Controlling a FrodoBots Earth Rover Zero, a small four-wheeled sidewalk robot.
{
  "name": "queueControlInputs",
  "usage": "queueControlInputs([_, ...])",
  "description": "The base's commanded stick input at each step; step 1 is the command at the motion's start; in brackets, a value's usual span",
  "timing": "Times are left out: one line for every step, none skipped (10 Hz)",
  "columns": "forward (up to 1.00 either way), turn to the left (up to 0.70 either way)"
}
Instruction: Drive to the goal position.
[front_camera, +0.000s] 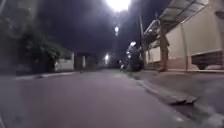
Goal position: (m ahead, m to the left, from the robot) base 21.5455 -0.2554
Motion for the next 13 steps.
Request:
queueControlInputs([0.7,0.0])
queueControlInputs([0.7,0.0])
queueControlInputs([0.7,0.0])
queueControlInputs([0.7,0.0])
queueControlInputs([0.7,0.0])
queueControlInputs([0.7,0.0])
queueControlInputs([0.7,0.0])
queueControlInputs([0.7,0.0])
queueControlInputs([0.7,0.0])
queueControlInputs([0.7,-0.35])
queueControlInputs([0.7,-0.35])
queueControlInputs([0.7,-0.28])
queueControlInputs([0.7,-0.18])
